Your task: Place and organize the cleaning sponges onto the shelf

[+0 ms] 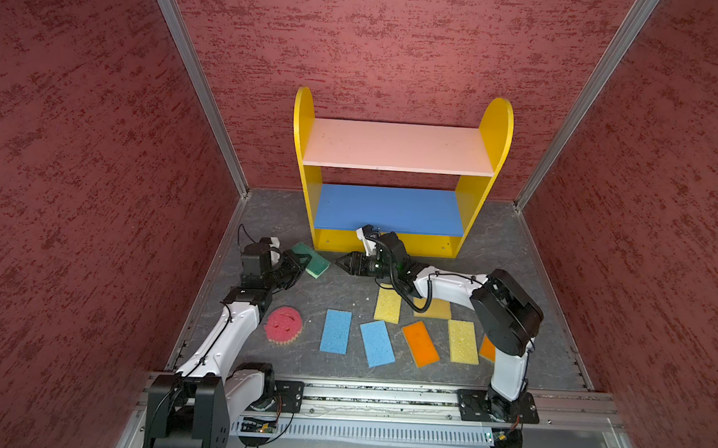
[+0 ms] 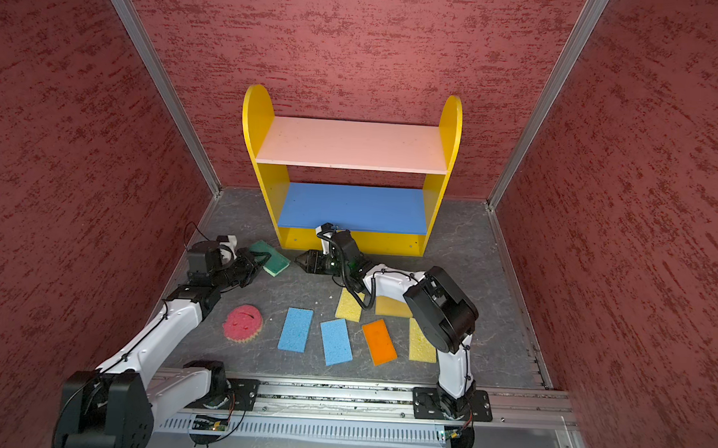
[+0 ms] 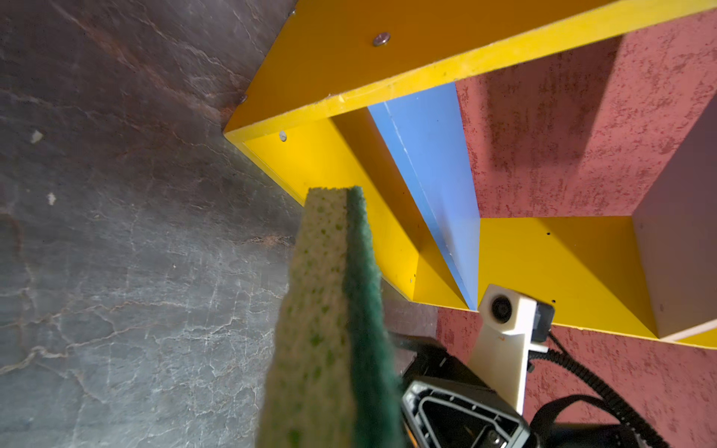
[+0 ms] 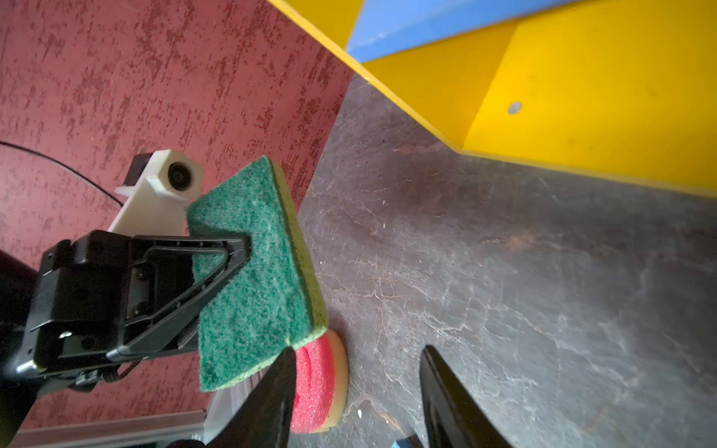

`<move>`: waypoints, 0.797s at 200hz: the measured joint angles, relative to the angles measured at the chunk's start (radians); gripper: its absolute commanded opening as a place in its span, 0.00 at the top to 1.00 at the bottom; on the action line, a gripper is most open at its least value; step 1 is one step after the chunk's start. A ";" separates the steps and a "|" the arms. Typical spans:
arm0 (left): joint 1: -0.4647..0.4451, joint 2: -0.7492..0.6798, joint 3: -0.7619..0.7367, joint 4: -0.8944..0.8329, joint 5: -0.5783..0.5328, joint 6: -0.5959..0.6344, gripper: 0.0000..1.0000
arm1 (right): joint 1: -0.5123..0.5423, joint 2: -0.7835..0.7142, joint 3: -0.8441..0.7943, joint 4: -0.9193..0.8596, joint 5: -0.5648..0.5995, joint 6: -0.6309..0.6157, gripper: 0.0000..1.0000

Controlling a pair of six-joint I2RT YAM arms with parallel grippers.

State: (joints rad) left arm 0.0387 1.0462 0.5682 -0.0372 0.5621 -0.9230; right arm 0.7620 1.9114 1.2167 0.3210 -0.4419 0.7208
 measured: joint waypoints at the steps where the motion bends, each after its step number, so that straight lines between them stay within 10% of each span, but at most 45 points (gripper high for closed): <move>1: 0.001 0.000 0.001 0.000 0.003 0.000 0.96 | 0.000 -0.002 0.004 -0.004 0.000 -0.005 0.44; 106: 0.058 -0.031 0.070 0.126 0.337 0.014 0.97 | 0.000 -0.137 -0.043 0.101 -0.100 0.023 0.25; 159: 0.058 -0.050 0.099 0.146 0.391 0.011 0.97 | 0.000 -0.143 -0.048 0.180 -0.161 0.098 0.49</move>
State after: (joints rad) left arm 0.0963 0.9962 0.6674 0.1085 0.9527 -0.9119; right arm 0.7620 1.7679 1.1683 0.5014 -0.6025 0.8192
